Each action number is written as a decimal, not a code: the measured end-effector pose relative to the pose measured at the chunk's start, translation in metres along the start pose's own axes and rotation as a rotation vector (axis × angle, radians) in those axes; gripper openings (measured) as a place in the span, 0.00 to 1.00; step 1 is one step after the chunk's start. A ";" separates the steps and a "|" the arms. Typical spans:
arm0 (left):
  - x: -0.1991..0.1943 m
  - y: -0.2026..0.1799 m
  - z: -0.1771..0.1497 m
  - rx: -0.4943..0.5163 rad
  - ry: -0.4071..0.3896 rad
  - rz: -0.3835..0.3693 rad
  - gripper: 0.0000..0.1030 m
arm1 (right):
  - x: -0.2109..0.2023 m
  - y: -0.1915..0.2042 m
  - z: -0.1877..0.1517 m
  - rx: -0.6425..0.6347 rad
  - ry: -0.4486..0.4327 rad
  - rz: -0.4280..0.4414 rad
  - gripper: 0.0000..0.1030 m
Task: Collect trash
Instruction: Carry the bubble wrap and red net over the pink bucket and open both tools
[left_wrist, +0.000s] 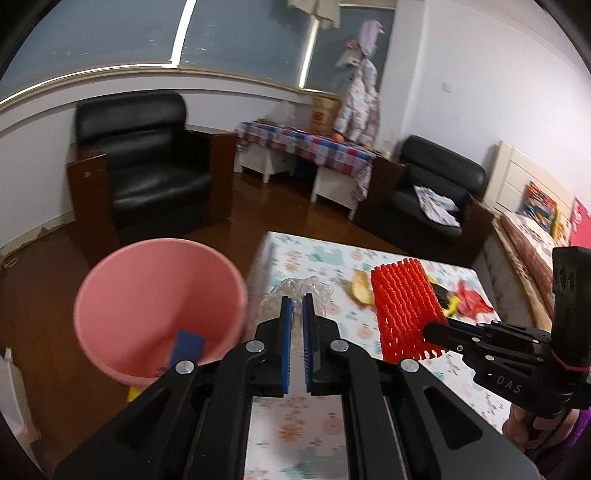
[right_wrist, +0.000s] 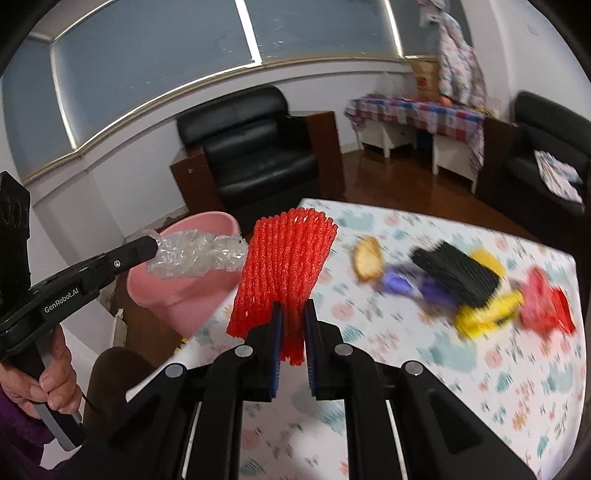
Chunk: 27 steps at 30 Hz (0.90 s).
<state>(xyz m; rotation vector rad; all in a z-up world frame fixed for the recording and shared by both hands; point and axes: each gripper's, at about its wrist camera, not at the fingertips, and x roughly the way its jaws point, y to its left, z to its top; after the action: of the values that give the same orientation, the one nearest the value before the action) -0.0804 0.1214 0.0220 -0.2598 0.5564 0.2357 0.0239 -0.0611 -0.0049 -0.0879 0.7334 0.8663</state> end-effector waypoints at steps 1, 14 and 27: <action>-0.002 0.005 0.000 -0.010 -0.005 0.011 0.05 | 0.004 0.006 0.003 -0.016 -0.001 0.006 0.10; -0.013 0.077 -0.004 -0.110 -0.036 0.133 0.05 | 0.062 0.074 0.038 -0.129 0.038 0.074 0.10; -0.002 0.121 -0.021 -0.164 0.011 0.175 0.05 | 0.131 0.108 0.052 -0.103 0.120 0.101 0.11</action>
<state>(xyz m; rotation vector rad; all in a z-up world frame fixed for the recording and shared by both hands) -0.1275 0.2285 -0.0154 -0.3717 0.5719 0.4512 0.0298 0.1158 -0.0240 -0.1972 0.8107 1.0014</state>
